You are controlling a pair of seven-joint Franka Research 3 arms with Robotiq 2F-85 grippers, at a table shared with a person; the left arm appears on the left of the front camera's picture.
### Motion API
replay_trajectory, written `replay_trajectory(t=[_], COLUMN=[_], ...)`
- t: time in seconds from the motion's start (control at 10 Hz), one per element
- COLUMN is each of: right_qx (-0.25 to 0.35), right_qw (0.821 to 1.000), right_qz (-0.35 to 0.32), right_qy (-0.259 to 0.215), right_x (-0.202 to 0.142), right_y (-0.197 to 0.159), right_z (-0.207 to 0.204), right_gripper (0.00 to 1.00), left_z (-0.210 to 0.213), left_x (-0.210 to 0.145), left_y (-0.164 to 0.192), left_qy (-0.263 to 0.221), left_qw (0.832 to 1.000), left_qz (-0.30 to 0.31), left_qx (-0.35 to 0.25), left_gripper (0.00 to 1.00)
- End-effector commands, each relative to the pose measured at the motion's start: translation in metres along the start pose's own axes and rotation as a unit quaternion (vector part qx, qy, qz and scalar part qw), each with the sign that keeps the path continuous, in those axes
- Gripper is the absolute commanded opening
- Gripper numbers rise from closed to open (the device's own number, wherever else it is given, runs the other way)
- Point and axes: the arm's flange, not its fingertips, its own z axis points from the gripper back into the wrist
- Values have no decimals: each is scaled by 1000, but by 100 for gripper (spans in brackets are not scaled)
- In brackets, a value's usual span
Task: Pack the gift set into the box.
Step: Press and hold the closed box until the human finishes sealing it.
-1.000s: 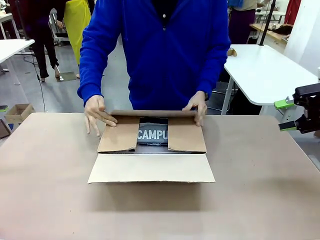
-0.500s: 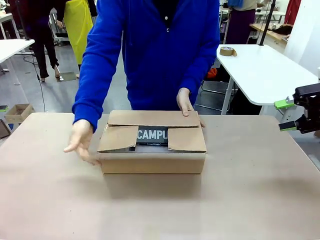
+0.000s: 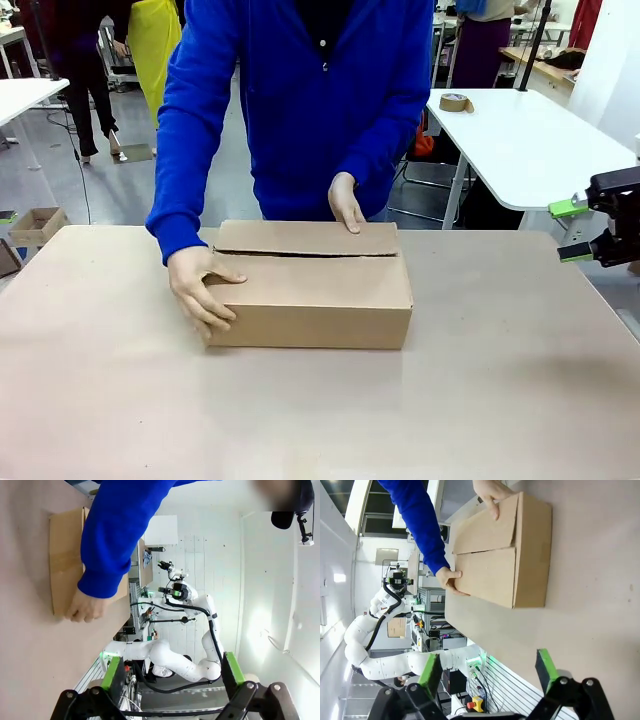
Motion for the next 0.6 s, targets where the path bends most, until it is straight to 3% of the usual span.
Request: replay_trajectory(t=[0.0, 0.5], right_qx=[-4, -4], right_qw=[1000, 1000], right_qz=[5, 5], right_qy=[3, 3], right_x=[1, 1], right_y=[1, 1], right_z=[2, 2], right_gripper=[100, 100], left_z=[0, 0], left_x=[-4, -4], left_y=[-1, -1], left_qy=[4, 4], left_qw=[1000, 1000], left_qz=[1, 1], left_qx=[2, 2], left_gripper=[100, 100])
